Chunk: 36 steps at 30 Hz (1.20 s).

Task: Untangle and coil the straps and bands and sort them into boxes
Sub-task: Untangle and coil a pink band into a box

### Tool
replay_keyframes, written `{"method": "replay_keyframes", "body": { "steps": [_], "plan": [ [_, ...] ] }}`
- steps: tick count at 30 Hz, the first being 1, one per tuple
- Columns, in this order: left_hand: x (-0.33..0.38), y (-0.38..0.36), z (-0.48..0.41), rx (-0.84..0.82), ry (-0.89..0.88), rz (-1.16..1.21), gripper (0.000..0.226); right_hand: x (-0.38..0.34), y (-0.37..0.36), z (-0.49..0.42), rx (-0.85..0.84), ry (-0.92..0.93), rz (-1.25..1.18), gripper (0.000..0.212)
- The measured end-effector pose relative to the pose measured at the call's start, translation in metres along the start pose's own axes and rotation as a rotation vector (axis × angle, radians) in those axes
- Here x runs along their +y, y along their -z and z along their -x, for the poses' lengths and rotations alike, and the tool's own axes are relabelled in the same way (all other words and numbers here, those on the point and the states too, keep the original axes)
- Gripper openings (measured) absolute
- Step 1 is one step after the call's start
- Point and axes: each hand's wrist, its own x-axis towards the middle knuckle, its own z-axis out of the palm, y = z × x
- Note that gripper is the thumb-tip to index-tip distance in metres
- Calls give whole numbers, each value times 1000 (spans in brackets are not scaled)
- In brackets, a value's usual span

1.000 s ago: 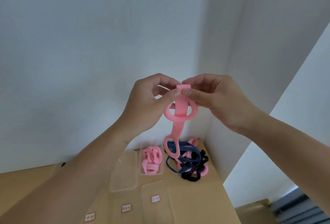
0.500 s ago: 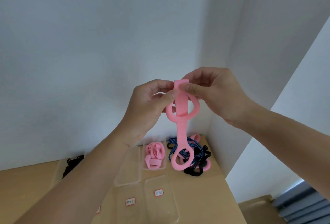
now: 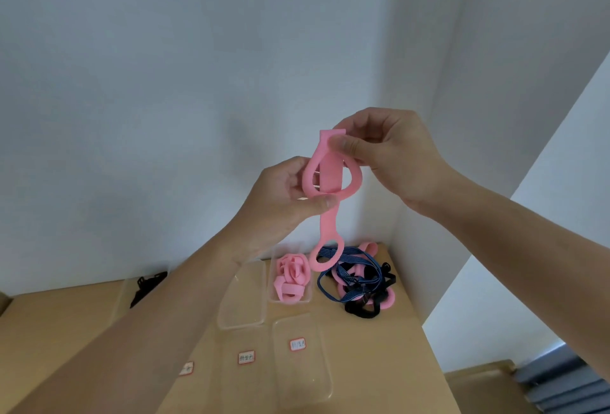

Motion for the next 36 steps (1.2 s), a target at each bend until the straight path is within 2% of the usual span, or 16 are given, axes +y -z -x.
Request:
{"method": "replay_keyframes", "body": {
  "steps": [7,13,17,21,27,31,34,36],
  "plan": [
    [-15,-5,-4,55,12,-8,28,7,1,-10,23,23,11,1],
    [-22,-4,-10,18,15,-4,26,12,7,-15,-12,13,20,4],
    [-26,-10,-15,75,-19,4,21,12,9,-20,5,50,49,3],
    [-30,-20,-22,89,102,47,15,11,9,-23,14,117,136,1],
    [-30,-28,-34,51,181,60,23,12,8,-21,96,174,319,8],
    [-21,-29,-40,45,207,155,22,12,10,-12,123,304,332,8],
    [-13,-28,-44,71,230,199,25,14,14,2,79,541,515,6],
    [-8,-26,-46,72,239,205,20,21,17,12,41,708,628,9]
  ]
}}
